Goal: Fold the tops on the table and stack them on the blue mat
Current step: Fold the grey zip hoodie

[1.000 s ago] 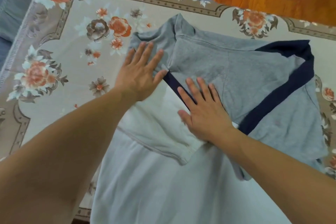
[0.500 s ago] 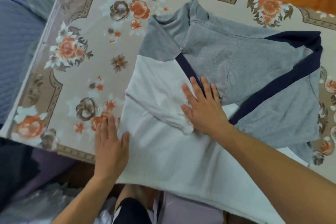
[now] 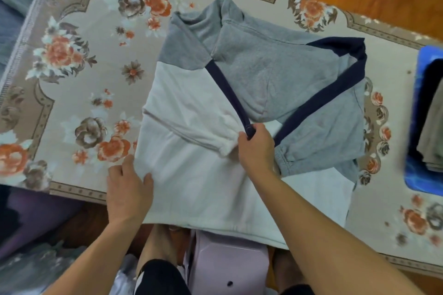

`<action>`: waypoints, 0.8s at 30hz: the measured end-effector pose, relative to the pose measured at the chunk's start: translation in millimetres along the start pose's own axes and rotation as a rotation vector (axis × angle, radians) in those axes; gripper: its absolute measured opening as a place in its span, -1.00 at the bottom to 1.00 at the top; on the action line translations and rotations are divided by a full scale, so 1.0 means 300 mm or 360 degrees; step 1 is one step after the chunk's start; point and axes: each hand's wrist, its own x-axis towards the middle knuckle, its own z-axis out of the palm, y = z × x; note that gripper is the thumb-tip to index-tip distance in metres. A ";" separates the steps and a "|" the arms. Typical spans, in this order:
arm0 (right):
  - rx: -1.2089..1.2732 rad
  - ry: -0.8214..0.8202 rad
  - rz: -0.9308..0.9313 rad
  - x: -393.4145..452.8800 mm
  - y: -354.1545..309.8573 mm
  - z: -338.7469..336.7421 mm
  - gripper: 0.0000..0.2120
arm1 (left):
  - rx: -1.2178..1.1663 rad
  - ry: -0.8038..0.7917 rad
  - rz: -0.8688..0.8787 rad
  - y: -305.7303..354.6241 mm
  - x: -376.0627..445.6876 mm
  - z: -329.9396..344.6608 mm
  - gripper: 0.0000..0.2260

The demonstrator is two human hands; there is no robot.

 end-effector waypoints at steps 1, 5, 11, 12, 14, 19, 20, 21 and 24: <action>-0.0008 0.0018 0.0025 0.001 0.004 0.000 -0.76 | -0.0027 -0.0001 -0.0017 -0.002 -0.003 -0.003 -0.44; -0.0146 0.0202 -0.0204 0.003 -0.017 -0.013 -0.68 | -0.0087 -0.0041 -0.0065 -0.029 -0.020 -0.022 -0.47; -0.1343 -0.0346 -0.1310 0.028 0.050 0.050 -0.38 | -0.0283 -0.0102 -0.0183 -0.107 -0.046 -0.031 -0.54; -0.1469 -0.0424 -0.1246 0.040 0.061 0.054 -0.36 | -0.0342 -0.0118 -0.0185 -0.116 -0.050 -0.033 -0.55; -0.1514 -0.0325 -0.1226 0.039 0.031 0.058 -0.39 | -0.0468 -0.0168 -0.0185 -0.125 -0.050 -0.040 -0.60; -0.1372 -0.0214 -0.1407 -0.008 -0.249 0.097 -0.67 | -0.0487 -0.0332 -0.0200 -0.138 -0.005 -0.075 -0.85; -0.1302 -0.0292 -0.1380 0.004 -0.334 0.117 -0.68 | -0.0457 -0.0381 -0.0202 -0.145 0.009 -0.082 -0.86; -0.1199 -0.0328 -0.1316 0.033 -0.418 0.133 -0.71 | -0.0439 -0.0436 -0.0193 -0.142 0.018 -0.092 -0.85; -0.0997 -0.0266 -0.1103 0.145 -0.674 0.238 -0.82 | -0.0480 -0.0583 -0.0140 -0.153 0.043 -0.107 -0.81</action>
